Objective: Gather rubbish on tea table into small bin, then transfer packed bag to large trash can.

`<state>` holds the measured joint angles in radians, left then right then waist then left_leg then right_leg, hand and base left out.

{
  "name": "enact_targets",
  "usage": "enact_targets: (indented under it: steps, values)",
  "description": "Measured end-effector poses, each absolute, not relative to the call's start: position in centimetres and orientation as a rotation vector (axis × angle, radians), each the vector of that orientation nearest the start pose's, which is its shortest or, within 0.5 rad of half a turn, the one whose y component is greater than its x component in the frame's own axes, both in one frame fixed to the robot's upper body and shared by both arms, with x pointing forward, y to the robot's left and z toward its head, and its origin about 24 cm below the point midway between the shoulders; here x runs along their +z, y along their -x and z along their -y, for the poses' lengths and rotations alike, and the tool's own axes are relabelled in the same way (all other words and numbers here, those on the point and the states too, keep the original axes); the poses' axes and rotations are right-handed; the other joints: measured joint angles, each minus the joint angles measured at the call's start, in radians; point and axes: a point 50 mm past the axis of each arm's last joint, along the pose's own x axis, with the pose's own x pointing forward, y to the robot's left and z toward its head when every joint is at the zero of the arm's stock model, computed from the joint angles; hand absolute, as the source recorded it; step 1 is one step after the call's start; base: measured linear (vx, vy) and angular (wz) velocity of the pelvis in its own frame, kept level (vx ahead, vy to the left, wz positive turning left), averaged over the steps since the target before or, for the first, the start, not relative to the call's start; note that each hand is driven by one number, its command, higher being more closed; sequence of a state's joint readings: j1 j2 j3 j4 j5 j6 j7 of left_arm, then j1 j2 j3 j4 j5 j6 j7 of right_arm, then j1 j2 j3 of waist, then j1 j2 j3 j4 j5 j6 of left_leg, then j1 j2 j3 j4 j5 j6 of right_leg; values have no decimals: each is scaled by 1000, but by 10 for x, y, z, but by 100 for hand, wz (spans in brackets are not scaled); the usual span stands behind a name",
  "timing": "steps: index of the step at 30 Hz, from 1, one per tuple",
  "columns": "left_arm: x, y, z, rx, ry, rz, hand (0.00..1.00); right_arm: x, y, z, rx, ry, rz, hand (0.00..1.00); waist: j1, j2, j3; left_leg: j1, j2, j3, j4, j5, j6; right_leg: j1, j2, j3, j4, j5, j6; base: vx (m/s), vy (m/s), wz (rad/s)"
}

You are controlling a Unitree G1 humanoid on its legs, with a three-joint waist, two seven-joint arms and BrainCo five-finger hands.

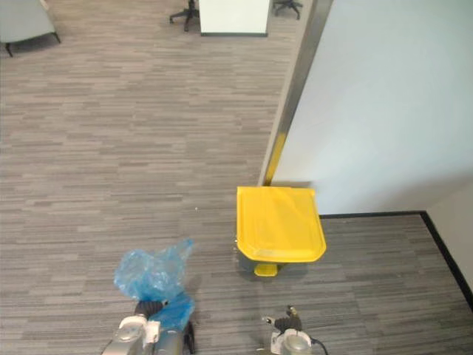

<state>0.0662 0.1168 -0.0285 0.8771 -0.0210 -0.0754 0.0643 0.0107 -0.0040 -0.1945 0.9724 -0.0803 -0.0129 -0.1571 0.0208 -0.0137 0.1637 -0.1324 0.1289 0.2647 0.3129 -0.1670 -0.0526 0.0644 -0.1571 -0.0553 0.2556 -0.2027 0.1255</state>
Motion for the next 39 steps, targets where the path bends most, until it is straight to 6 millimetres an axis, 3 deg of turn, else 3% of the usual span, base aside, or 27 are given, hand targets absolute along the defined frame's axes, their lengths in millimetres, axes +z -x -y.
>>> enact_targets:
  steps: [2,3,4,5,6,8,10,11,13,14,15,16,18,20,21,22,23,24,25,26,28,30,31,33,35,37,39]
  values:
    - [-140,-137,-187,96,-110,-882,100,-147,-136,191,-293,77,-972,0,2,6,14,30,-4,21,3,-23,5,-124,-15,35,252,-7,22,-56,80,-64]
    - [-139,-136,-191,98,-123,-879,100,-146,-135,193,-310,62,-962,0,-1,-21,30,70,-22,28,2,-46,5,-211,-57,21,457,34,43,-36,95,-47]
    - [-138,-137,-193,105,-124,-874,100,-145,-136,192,-309,62,-955,0,-5,-31,40,91,-31,29,3,-57,9,-242,-76,8,537,72,42,-22,113,-40]
    - [-138,-135,-198,125,-126,-881,100,-144,-141,190,-298,65,-943,0,-10,-27,58,118,-31,32,5,-67,17,-300,-91,-4,638,113,19,-25,64,-31]
    - [-138,-136,-201,130,-138,-882,100,-142,-147,188,-288,68,-932,0,-12,-33,58,133,-19,38,4,-78,24,-317,-102,-52,643,44,-11,-17,56,-24]
    - [-136,-140,-206,140,-155,-872,100,-143,-147,185,-273,78,-936,0,-10,-37,60,144,-2,39,-9,-79,26,-354,-100,-176,527,-7,-15,64,10,-15]
    - [-136,-141,-205,141,-153,-875,100,-141,-154,185,-264,90,-922,0,-9,-41,81,147,15,53,-2,-82,25,-368,-61,-278,217,69,-27,202,-44,-26]
    - [-135,-146,-204,138,-153,-863,100,-139,-159,185,-263,89,-911,0,-10,-48,97,142,15,56,41,-113,23,-368,-44,-292,20,158,-10,198,-106,-11]
    - [-132,-154,-203,136,-153,-841,100,-138,-159,187,-276,86,-907,0,-10,-66,119,131,18,57,172,-196,-5,-375,-45,-259,-93,189,-3,180,-135,2]
    - [-131,-158,-201,136,-147,-833,100,-136,-163,191,-282,93,-894,0,-10,-57,137,130,43,43,244,-250,-25,-368,-32,-232,-53,256,-42,168,-145,-9]
    - [-130,-164,-189,118,-120,-818,100,-131,-169,202,-295,118,-872,0,-5,1,150,130,94,20,292,-293,-48,-382,4,-231,27,205,-28,168,-131,-7]
    - [-128,-169,-185,107,-116,-800,100,-129,-171,206,-314,113,-855,0,-2,14,154,131,109,6,299,-304,-58,-409,18,-207,109,156,-25,183,-138,11]
    - [-123,-179,-186,103,-127,-773,100,-128,-163,212,-368,79,-846,0,-11,-10,163,130,110,-70,306,-321,-93,-476,66,-88,302,53,-93,251,-289,89]
    - [-120,-185,-186,96,-145,-759,100,-137,-139,218,-396,79,-923,0,-17,-25,155,118,131,-153,325,-341,-131,-490,92,-93,394,-1,-122,331,-372,106]
    - [-119,-188,-182,89,-135,-745,100,-141,-126,222,-430,65,-965,0,-8,-6,144,88,164,-186,341,-345,-133,-509,109,-135,419,-40,-125,314,-295,53]
    - [-117,-190,-180,86,-131,-737,100,-142,-123,222,-437,61,-971,0,-7,0,140,63,179,-199,340,-342,-128,-525,118,-148,433,-51,-126,345,-352,37]
    - [-116,-192,-178,79,-129,-730,100,-142,-122,221,-443,46,-978,0,-12,6,139,44,195,-221,308,-332,-144,-552,125,-169,456,-75,-130,270,-264,33]
    - [-116,-194,-173,67,-123,-727,100,-143,-119,221,-446,43,-990,0,-18,8,138,43,203,-226,287,-314,-146,-552,122,-201,453,-89,-142,221,-211,37]
    - [-115,-196,-170,58,-120,-719,100,-144,-118,222,-447,43,-994,0,-20,9,137,35,214,-217,300,-307,-121,-546,118,-220,449,-83,-155,275,-197,53]
    - [-110,-205,-162,32,-119,-690,100,-144,-119,221,-450,44,-994,0,-22,10,137,-5,250,-170,379,-292,-57,-530,108,-253,433,-84,-157,208,-178,74]
    - [-97,-219,-151,-5,-111,-618,100,-139,-128,221,-450,34,-957,0,-26,12,137,-44,285,-52,445,-288,-55,-510,96,-292,400,-80,-164,157,-167,68]
    - [-83,-233,-143,-31,-104,-535,100,-122,-164,214,-393,48,-826,0,-24,25,131,-41,270,68,415,-272,-37,-542,82,-303,384,-66,-190,2,-51,25]
    - [-80,-236,-143,-31,-102,-521,100,-118,-174,208,-359,55,-797,0,-23,25,130,-42,261,84,386,-279,-49,-558,73,-304,387,-62,-195,-78,12,24]
    - [-76,-240,-143,-26,-94,-508,100,-102,-210,179,-231,70,-696,0,-12,25,131,-79,221,78,327,-266,-104,-607,34,-306,388,-44,-177,-119,28,36]
    - [-82,-234,-147,-17,-100,-532,100,-86,-236,154,-131,77,-615,0,9,34,130,-103,206,82,323,-261,-110,-638,29,-284,386,-29,-174,-90,25,4]
    - [-86,-227,-156,17,-100,-555,100,-56,-271,115,1,89,-485,0,48,42,130,-133,194,80,317,-257,-115,-689,26,-258,413,-25,-171,-28,-15,-6]
    - [-86,-227,-160,39,-98,-554,100,-25,-299,100,51,111,-367,0,50,51,135,-151,191,63,299,-236,-128,-714,33,-206,433,-25,-170,42,-45,33]
